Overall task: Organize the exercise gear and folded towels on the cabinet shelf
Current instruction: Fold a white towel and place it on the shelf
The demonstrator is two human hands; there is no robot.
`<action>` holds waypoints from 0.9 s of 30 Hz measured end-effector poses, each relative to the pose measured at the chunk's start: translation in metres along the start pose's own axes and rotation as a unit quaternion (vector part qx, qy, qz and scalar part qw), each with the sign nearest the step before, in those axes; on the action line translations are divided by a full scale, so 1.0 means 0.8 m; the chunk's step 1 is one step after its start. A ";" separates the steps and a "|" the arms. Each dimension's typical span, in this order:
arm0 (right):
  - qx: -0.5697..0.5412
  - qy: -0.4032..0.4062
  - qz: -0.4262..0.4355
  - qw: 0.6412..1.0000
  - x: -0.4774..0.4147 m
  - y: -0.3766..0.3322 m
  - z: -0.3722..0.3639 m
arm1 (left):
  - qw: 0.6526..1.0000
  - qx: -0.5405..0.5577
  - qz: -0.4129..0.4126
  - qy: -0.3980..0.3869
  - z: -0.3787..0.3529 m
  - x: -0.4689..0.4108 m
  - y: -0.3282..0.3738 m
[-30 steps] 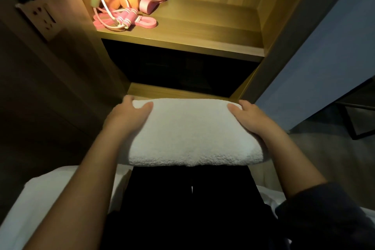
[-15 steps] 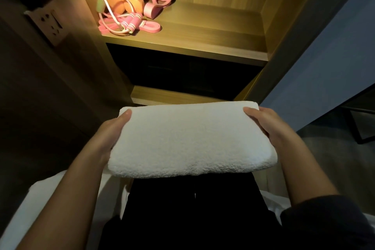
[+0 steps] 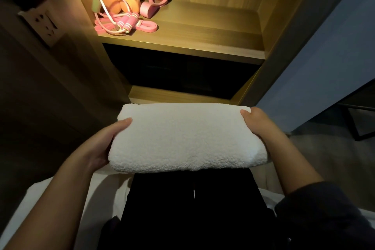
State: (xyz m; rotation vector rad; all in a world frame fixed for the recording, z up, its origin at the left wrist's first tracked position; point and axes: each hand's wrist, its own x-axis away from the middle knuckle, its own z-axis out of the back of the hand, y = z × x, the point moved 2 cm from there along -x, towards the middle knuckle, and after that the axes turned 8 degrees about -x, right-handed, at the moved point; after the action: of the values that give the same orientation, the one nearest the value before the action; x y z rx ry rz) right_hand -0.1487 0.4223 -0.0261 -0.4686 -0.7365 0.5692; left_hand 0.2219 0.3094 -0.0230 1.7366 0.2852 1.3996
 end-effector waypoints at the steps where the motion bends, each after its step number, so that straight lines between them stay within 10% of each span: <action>1: 0.048 0.023 0.016 0.998 0.002 -0.007 0.002 | 1.000 -0.004 -0.010 0.010 -0.001 0.000 -0.003; 5: 0.129 0.080 0.198 0.968 0.034 -0.059 -0.019 | 0.996 -0.021 -0.050 0.074 -0.010 -0.001 -0.004; 9: 0.200 -0.079 0.332 0.918 0.075 -0.106 -0.097 | 0.998 0.023 -0.041 0.052 -0.020 0.010 0.005; 12: 0.218 -0.094 0.315 0.919 0.064 -0.114 -0.111 | 0.994 0.058 -0.094 -0.018 -0.015 0.031 -0.001; 19: 0.247 -0.101 0.285 0.921 0.041 -0.116 -0.118 | 0.930 -0.288 -0.199 -0.112 0.014 0.047 -0.031; 27: 0.228 -0.092 0.235 0.940 0.023 -0.116 -0.108 | 0.942 -0.172 -0.283 -0.050 0.009 0.034 -0.004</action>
State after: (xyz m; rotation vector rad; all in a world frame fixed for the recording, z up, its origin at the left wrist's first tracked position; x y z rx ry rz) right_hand -0.0454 0.3471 -0.0198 -0.1522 -0.6421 1.2146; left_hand 0.2387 0.3258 -0.0068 1.2915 0.4185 0.8758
